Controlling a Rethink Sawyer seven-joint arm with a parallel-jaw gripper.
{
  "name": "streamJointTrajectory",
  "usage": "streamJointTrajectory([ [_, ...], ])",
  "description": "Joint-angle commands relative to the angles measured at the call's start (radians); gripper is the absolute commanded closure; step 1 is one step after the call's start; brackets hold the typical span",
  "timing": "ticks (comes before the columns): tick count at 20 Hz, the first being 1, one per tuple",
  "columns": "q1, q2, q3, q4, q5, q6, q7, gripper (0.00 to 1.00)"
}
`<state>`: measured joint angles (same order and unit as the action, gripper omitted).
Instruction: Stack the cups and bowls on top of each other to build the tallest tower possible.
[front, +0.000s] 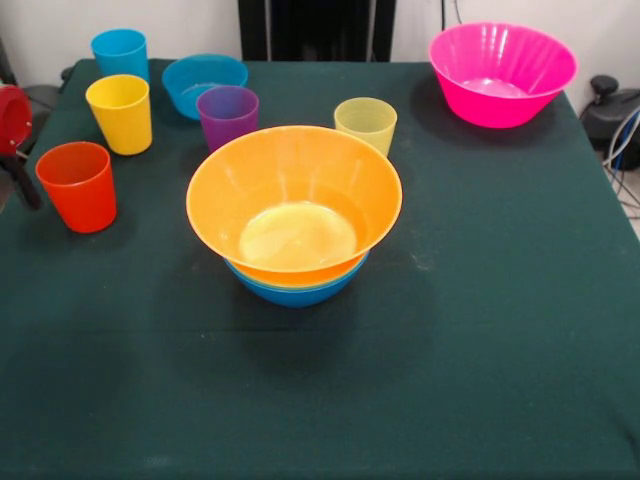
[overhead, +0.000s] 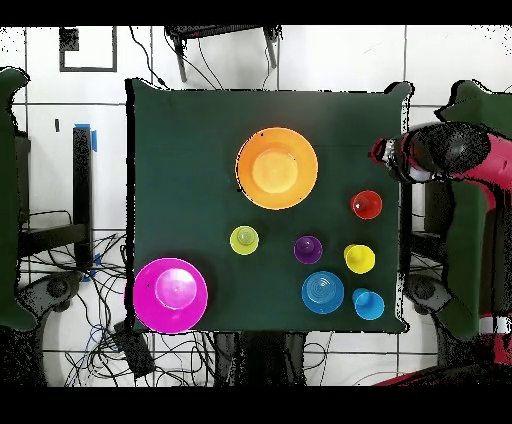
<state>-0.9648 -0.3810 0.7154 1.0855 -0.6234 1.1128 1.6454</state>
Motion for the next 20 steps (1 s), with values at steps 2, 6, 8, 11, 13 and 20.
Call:
streamJointTrajectory([
  [2,0.077,-0.04,-0.06,0.097,-0.078,-0.068,-0.143,0.0],
  [6,0.091,-0.053,-0.074,0.114,-0.063,-0.066,-0.101,0.0],
  [8,0.094,-0.047,-0.072,0.11,-0.049,-0.069,-0.089,0.0],
  [11,0.103,-0.039,-0.072,0.098,-0.043,-0.068,-0.087,0.0],
  [13,0.105,-0.04,-0.073,0.101,-0.042,-0.077,-0.084,0.0],
  [20,0.047,-0.105,-0.076,0.257,-0.014,-0.115,-0.065,0.0],
])
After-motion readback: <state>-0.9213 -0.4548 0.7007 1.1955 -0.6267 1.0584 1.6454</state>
